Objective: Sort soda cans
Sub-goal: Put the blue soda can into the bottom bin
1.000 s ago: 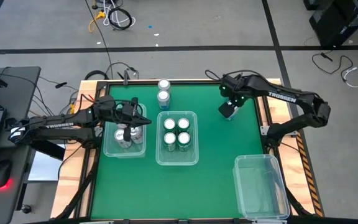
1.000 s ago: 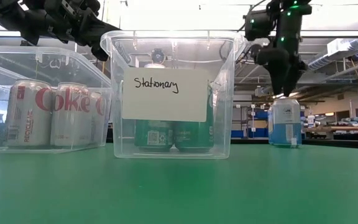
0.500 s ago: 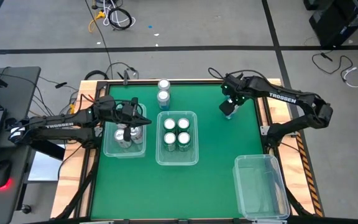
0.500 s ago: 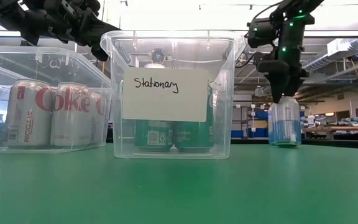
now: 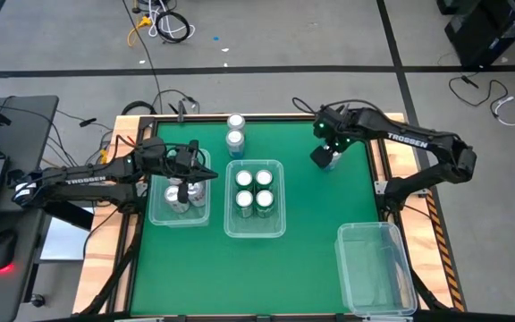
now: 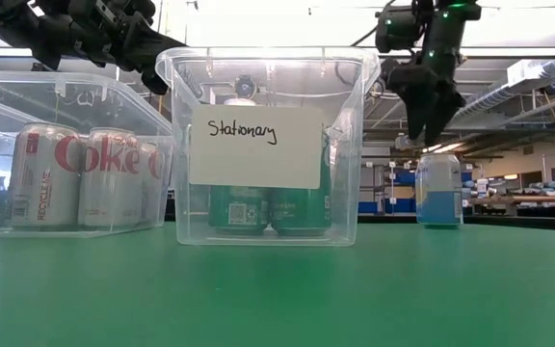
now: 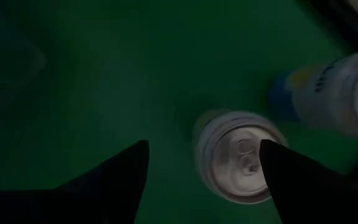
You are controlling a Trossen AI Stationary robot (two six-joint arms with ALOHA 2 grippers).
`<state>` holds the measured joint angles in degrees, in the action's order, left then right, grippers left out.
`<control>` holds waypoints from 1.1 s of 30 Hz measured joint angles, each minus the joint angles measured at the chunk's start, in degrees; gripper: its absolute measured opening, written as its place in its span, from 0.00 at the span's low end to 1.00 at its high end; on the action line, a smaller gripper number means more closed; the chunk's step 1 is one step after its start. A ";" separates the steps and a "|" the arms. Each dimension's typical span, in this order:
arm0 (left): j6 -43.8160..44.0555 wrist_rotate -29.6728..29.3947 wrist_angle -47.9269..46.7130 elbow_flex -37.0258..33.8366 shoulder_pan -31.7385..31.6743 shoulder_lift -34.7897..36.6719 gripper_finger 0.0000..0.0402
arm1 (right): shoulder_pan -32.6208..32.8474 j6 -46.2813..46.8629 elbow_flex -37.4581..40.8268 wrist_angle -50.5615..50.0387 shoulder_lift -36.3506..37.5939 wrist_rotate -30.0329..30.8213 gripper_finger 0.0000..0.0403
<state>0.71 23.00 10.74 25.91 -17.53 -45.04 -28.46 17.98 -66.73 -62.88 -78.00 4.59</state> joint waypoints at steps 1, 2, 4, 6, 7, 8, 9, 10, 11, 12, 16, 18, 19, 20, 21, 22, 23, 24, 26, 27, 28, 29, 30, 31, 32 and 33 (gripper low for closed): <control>-0.02 0.00 0.00 0.00 0.01 0.00 0.00 | 0.05 -0.02 -0.25 -0.03 0.03 0.81 0.73; 0.00 0.00 0.00 0.00 0.01 0.00 0.00 | 0.01 -0.07 -0.25 -0.07 0.07 1.27 0.73; 0.00 0.00 0.00 0.00 -0.01 0.00 0.00 | -0.33 -0.63 -0.01 -0.07 0.07 1.59 0.74; -0.01 0.00 -0.01 0.00 0.01 0.00 0.00 | -1.01 -1.34 0.79 -0.14 -0.21 1.75 0.75; 0.00 0.00 -0.02 0.00 0.00 0.00 0.00 | -1.52 -1.51 1.31 -0.13 -0.54 1.80 0.76; -0.01 0.00 -0.02 0.00 0.01 0.00 0.00 | -1.95 -1.54 1.94 -0.08 -0.85 1.79 0.76; 0.00 0.00 -0.02 0.00 0.01 0.00 0.00 | -2.41 -1.57 2.56 -0.03 -1.18 1.76 0.76; 0.00 0.00 -0.05 0.00 0.01 0.00 0.00 | -2.75 -1.67 3.07 0.13 -1.54 1.84 0.77; 0.00 0.02 -0.13 0.00 0.01 0.00 0.00 | -3.09 -1.72 3.49 0.43 -1.80 1.99 0.77; 0.00 0.02 -0.17 0.00 0.01 0.00 0.00 | -3.39 -2.00 3.84 0.60 -2.16 2.58 0.78; 0.00 0.00 -0.20 0.00 0.00 0.00 0.00 | -3.76 -3.74 5.16 2.41 -2.86 4.20 0.80; 0.00 0.00 -0.25 0.00 0.01 0.00 0.00 | -3.73 -3.82 5.26 2.74 -2.89 4.01 0.80; 0.00 0.00 -0.36 0.00 0.01 0.00 0.00 | -3.65 -3.80 5.22 3.05 -2.89 3.63 0.80; 0.02 0.00 -0.49 0.00 -0.01 0.00 0.00 | -3.50 -3.77 5.01 3.08 -2.89 3.16 0.80; 0.02 0.00 -0.61 0.00 0.01 0.00 0.00 | -3.34 -3.57 4.68 2.59 -2.93 2.66 0.79; 0.04 0.02 -0.63 0.00 0.01 -0.02 0.00 | -3.03 -3.24 4.33 2.10 -2.95 2.22 0.79; 0.04 0.00 -0.61 0.00 0.01 -0.02 0.00 | -2.57 -2.99 3.93 1.78 -2.95 1.72 0.79; 0.04 0.01 -0.61 0.00 0.00 -0.02 0.00 | -2.01 -2.73 3.44 1.15 -2.99 1.06 0.79; 0.04 0.01 -0.63 0.00 -0.01 -0.02 0.00 | -0.94 -2.66 2.26 0.16 -3.21 0.73 0.78; 0.04 0.00 -0.63 0.00 0.01 -0.02 0.00 | -0.47 -2.59 1.71 0.11 -3.33 0.58 0.78; 0.04 0.00 -0.64 0.00 0.01 -0.02 0.00 | 0.12 -2.44 1.02 -0.22 -3.37 0.17 0.78; 0.04 0.00 -0.76 0.00 -0.01 -0.02 0.00 | 0.67 -2.27 0.25 -0.59 -3.36 -0.26 0.79; 0.04 0.00 -0.91 0.00 -0.01 -0.02 0.00 | 1.12 -2.07 -0.58 -0.99 -3.34 -0.47 0.79; 0.04 0.02 -1.07 0.00 0.01 -0.02 0.00 | 1.45 -1.95 -1.37 -1.57 -3.34 -0.51 0.79; 0.04 0.01 -1.26 0.00 0.00 -0.02 0.00 | 1.66 -1.92 -1.97 -2.30 -3.34 -0.38 0.79; 0.04 0.00 -1.45 0.00 0.00 -0.02 0.00 | 1.86 -1.91 -2.52 -3.13 -3.33 0.30 0.80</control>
<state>0.75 23.00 9.29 25.91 -17.53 -45.06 -26.60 16.06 -69.25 -66.01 -81.32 4.89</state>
